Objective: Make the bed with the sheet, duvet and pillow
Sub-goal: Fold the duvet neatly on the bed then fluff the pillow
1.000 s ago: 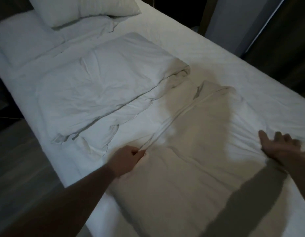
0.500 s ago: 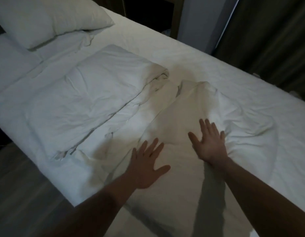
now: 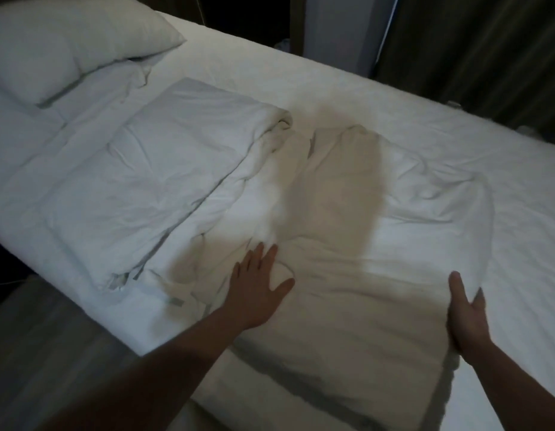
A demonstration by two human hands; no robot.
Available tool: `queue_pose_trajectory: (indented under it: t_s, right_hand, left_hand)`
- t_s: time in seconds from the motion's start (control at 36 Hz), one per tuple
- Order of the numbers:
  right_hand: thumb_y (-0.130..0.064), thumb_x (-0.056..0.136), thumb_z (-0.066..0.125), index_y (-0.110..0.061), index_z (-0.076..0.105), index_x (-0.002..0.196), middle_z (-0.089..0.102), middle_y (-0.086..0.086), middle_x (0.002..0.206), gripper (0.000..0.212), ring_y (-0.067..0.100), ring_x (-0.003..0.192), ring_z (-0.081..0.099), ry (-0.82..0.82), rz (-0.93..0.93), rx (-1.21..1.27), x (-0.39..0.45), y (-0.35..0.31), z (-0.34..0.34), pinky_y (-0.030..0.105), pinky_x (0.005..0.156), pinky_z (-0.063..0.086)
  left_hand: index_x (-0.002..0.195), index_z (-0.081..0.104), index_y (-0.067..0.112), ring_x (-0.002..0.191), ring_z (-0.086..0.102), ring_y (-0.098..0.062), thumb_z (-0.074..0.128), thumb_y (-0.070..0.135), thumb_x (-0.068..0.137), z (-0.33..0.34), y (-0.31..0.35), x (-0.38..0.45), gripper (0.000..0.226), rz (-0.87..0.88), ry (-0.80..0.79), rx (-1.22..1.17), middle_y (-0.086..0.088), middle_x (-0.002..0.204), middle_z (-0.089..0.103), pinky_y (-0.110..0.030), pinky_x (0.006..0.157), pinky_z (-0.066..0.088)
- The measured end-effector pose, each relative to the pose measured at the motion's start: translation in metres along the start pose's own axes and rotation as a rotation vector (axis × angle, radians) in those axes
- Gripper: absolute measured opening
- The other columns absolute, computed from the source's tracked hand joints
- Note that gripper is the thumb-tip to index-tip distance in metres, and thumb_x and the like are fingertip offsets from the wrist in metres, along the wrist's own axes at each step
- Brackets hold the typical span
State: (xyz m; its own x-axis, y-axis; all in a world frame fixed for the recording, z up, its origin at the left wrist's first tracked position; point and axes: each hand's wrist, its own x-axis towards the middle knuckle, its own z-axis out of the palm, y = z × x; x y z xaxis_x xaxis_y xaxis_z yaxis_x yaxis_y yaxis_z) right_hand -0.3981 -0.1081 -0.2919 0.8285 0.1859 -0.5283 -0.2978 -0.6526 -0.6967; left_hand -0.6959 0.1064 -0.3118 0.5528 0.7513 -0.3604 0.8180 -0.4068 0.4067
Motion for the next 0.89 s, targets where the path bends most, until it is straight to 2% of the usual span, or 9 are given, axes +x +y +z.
queue_pose_trajectory:
  t_s: [0.06, 0.14, 0.19, 0.33, 0.53, 0.61, 0.72, 0.81, 0.89]
  right_hand:
    - [-0.092, 0.064, 0.050, -0.021, 0.045, 0.145, 0.054, 0.003, 0.138, 0.108, 0.028, 0.118, 0.056, -0.106, 0.136, 0.105, -0.001, 0.005, -0.010, 0.044, 0.103, 0.042]
    - [-0.098, 0.053, 0.052, -0.028, 0.061, 0.130, 0.069, 0.011, 0.121, 0.105, 0.034, 0.107, 0.067, -0.336, 0.335, 0.169, 0.004, 0.018, -0.022, 0.055, 0.095, 0.051]
    - [-0.093, 0.064, 0.048, -0.030, 0.065, 0.120, 0.073, 0.012, 0.111, 0.086, 0.035, 0.102, 0.069, -0.417, 0.339, 0.187, 0.004, 0.020, -0.025, 0.051, 0.089, 0.054]
    - [-0.066, 0.088, 0.051, -0.033, 0.064, 0.109, 0.075, 0.012, 0.103, 0.042, 0.037, 0.097, 0.068, -0.476, 0.269, 0.307, -0.013, 0.006, -0.037, 0.051, 0.085, 0.052]
    - [-0.048, 0.094, 0.052, -0.015, 0.067, 0.109, 0.076, 0.011, 0.093, 0.039, 0.028, 0.076, 0.074, -0.530, 0.270, 0.424, -0.045, -0.022, -0.047, 0.040, 0.070, 0.057]
    - [-0.046, 0.093, 0.054, -0.012, 0.066, 0.116, 0.074, 0.014, 0.106, 0.043, 0.030, 0.091, 0.073, -0.568, 0.231, 0.463, -0.064, -0.040, -0.041, 0.040, 0.076, 0.057]
    - [-0.048, 0.076, 0.073, -0.021, 0.053, 0.138, 0.069, 0.010, 0.121, 0.070, 0.032, 0.110, 0.067, -0.532, 0.137, 0.535, -0.090, -0.071, -0.023, 0.044, 0.087, 0.053]
    - [-0.029, 0.092, 0.062, -0.030, 0.049, 0.135, 0.068, 0.002, 0.121, 0.046, 0.027, 0.110, 0.065, -0.459, 0.001, 0.522, -0.111, -0.097, -0.004, 0.047, 0.095, 0.051]
    - [-0.020, 0.087, 0.069, -0.025, 0.047, 0.134, 0.067, 0.001, 0.118, 0.052, 0.024, 0.106, 0.067, -0.407, -0.068, 0.459, -0.134, -0.130, 0.018, 0.040, 0.086, 0.055]
  left_hand:
    - [0.156, 0.003, 0.037, 0.152, 0.002, -0.018, 0.018, 0.075, 0.082, 0.000, 0.012, -0.002, 0.084, 0.078, 0.104, -0.003, 0.006, 0.165, -0.003, -0.045, 0.122, 0.007]
    - [0.156, 0.016, 0.034, 0.151, 0.007, -0.020, 0.032, 0.063, 0.090, -0.003, 0.035, -0.008, 0.074, 0.252, 0.218, 0.003, 0.004, 0.165, 0.005, -0.043, 0.122, 0.010]
    - [0.153, 0.028, 0.033, 0.150, 0.015, -0.022, 0.040, 0.058, 0.090, -0.003, 0.050, -0.014, 0.069, 0.360, 0.250, 0.030, 0.002, 0.163, 0.016, -0.045, 0.120, 0.015]
    - [0.152, 0.029, 0.037, 0.151, 0.010, -0.018, 0.029, 0.070, 0.081, -0.008, 0.076, -0.019, 0.078, 0.283, 0.005, 0.072, 0.009, 0.162, 0.019, -0.045, 0.121, 0.009]
    - [0.153, 0.026, 0.037, 0.150, 0.010, -0.018, 0.045, 0.066, 0.081, -0.038, 0.085, -0.021, 0.080, 0.132, -0.120, -0.014, 0.007, 0.163, 0.015, -0.040, 0.122, 0.011]
    - [0.153, 0.029, 0.034, 0.150, 0.013, -0.017, 0.058, 0.057, 0.085, -0.060, 0.092, -0.029, 0.077, 0.138, -0.178, -0.076, 0.004, 0.163, 0.016, -0.029, 0.120, 0.011]
    - [0.153, 0.029, 0.027, 0.148, 0.018, -0.012, 0.059, 0.061, 0.077, -0.084, 0.099, -0.041, 0.089, 0.193, -0.213, -0.154, 0.004, 0.160, 0.025, -0.024, 0.120, 0.011]
    - [0.152, 0.034, 0.027, 0.144, 0.027, -0.009, 0.061, 0.061, 0.081, -0.113, 0.101, -0.049, 0.083, 0.153, -0.261, -0.234, 0.007, 0.157, 0.032, -0.025, 0.119, 0.019]
    - [0.145, 0.043, 0.032, 0.134, 0.041, -0.007, 0.056, 0.064, 0.075, -0.150, 0.095, -0.056, 0.079, 0.113, -0.302, -0.333, 0.011, 0.148, 0.044, -0.029, 0.114, 0.032]
